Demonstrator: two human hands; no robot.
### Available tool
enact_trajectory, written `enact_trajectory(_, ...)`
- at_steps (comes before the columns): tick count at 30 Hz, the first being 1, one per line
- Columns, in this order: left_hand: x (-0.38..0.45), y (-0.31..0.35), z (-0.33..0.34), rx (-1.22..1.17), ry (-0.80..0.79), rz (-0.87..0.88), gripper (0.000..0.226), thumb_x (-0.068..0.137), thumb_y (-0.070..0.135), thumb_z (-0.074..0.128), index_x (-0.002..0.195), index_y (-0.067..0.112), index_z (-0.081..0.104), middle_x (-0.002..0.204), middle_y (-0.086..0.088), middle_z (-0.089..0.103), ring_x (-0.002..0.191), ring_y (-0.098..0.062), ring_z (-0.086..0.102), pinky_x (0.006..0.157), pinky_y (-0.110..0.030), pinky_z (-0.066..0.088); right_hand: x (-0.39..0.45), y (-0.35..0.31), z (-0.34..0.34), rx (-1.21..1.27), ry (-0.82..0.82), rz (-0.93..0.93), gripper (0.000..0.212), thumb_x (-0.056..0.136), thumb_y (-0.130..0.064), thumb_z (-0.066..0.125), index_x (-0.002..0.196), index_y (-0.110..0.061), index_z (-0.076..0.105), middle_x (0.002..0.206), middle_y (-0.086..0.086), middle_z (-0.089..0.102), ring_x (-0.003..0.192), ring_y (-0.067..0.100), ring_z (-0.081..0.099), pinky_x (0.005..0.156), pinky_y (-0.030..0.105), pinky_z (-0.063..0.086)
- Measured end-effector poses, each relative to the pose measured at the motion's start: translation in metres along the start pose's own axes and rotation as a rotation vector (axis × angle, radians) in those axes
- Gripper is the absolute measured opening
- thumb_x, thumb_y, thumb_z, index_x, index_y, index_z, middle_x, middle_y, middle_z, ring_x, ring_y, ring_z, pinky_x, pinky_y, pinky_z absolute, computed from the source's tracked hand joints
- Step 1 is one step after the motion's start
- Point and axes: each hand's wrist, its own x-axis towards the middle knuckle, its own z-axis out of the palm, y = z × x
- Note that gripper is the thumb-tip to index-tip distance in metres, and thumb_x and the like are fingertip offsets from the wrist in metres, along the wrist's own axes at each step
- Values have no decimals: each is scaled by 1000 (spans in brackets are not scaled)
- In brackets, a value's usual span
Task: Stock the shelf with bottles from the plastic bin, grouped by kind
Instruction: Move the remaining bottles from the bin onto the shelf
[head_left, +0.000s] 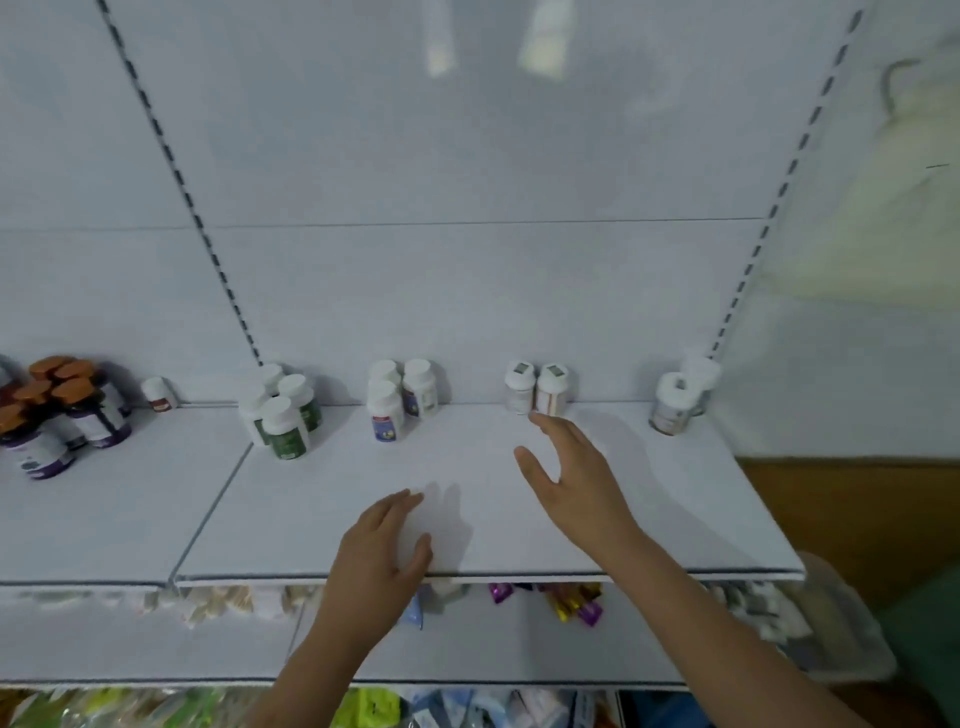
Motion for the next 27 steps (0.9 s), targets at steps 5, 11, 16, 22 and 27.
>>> enact_trajectory(5,9,119,56,-44,-64,221,47,96,39,54,142,30,48,147,13,44,135,-5,39,110,-15,22,-21,34,-94,20,130,28,56,97,-53,43,146,-26,40,146,-11,45,132,3,40,109,21,32)
enact_trajectory(11,-5,245,137,-97,-169,392,49,97,42,52,144,32,44,149,16,40,137,-1,34,115,-17,24,-69,112,-208,-23,219,84,60,96,-57,41,146,-24,39,146,-9,44,129,1,40,109,26,37)
enact_trajectory(16,-28,334,197,-104,-256,453,49,98,46,48,145,38,38,147,24,34,136,5,30,114,-13,19,-118,180,-293,-73,269,137,55,99,-51,43,148,-27,37,150,-10,40,133,-3,33,107,15,27)
enact_trajectory(22,-48,407,273,-137,-384,423,48,97,47,50,144,40,39,143,25,35,130,5,35,109,-13,28,-165,256,-368,-91,275,256,60,98,-57,39,150,-28,33,152,-10,37,130,-8,28,104,13,22)
enact_trajectory(27,-56,434,325,-141,-519,377,42,98,42,52,139,37,43,129,23,41,121,-3,44,97,-14,35,-185,312,-394,-88,210,361,65,97,-61,36,153,-27,29,155,-5,34,140,7,30,112,26,26)
